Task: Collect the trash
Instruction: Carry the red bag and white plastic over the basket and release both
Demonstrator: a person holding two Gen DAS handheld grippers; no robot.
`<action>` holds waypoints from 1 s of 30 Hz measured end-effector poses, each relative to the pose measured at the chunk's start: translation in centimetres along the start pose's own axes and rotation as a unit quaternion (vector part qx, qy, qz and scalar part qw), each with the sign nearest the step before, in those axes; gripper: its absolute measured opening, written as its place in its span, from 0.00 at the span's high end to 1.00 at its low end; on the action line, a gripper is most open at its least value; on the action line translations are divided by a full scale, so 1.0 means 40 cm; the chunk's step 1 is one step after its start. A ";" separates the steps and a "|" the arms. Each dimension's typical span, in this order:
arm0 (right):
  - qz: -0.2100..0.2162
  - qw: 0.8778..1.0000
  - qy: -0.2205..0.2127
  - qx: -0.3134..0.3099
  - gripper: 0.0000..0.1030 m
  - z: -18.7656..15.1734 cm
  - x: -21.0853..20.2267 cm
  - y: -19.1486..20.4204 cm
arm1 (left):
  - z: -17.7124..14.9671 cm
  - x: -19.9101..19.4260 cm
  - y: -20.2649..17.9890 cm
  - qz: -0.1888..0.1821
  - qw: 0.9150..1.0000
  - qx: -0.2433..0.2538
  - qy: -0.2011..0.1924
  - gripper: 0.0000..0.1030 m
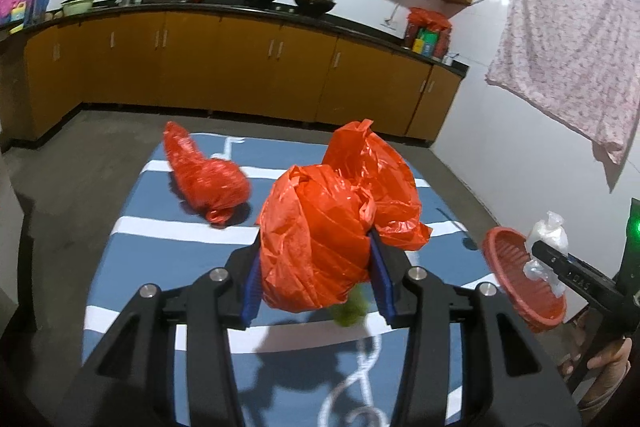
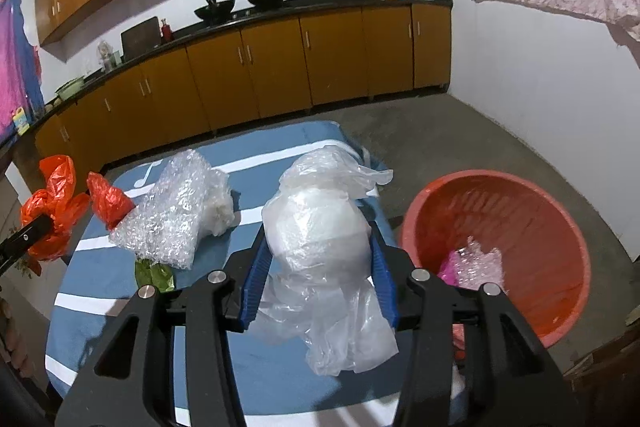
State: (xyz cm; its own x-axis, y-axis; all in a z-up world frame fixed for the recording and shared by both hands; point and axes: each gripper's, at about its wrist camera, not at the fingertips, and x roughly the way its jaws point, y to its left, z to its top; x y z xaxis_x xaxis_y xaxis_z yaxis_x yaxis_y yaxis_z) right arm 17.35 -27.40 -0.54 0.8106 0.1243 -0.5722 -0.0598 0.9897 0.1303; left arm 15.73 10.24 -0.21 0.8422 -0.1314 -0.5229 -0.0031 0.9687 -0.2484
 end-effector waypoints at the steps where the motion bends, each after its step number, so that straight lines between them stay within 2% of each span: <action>1: -0.002 1.000 -0.003 0.000 0.54 0.001 -0.007 -0.008 | 0.001 -0.002 -0.013 -0.003 1.000 0.002 -0.001 0.57; 17: -0.068 0.997 -0.034 0.021 0.54 -0.006 -0.091 -0.150 | -0.011 0.056 -0.250 -0.081 0.996 0.047 0.013 0.57; 30: -0.122 0.989 -0.043 0.074 0.54 -0.007 -0.100 -0.311 | -0.025 0.155 -0.465 -0.146 0.985 0.081 0.034 0.57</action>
State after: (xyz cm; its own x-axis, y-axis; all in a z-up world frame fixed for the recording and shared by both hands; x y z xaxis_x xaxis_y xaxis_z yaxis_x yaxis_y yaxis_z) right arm 14.68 -40.18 -0.10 0.8375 -0.1295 -0.5308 0.2239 0.9676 0.1172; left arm 20.47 -8.80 0.36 0.7566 -0.4177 -0.5030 0.3246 0.9078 -0.2655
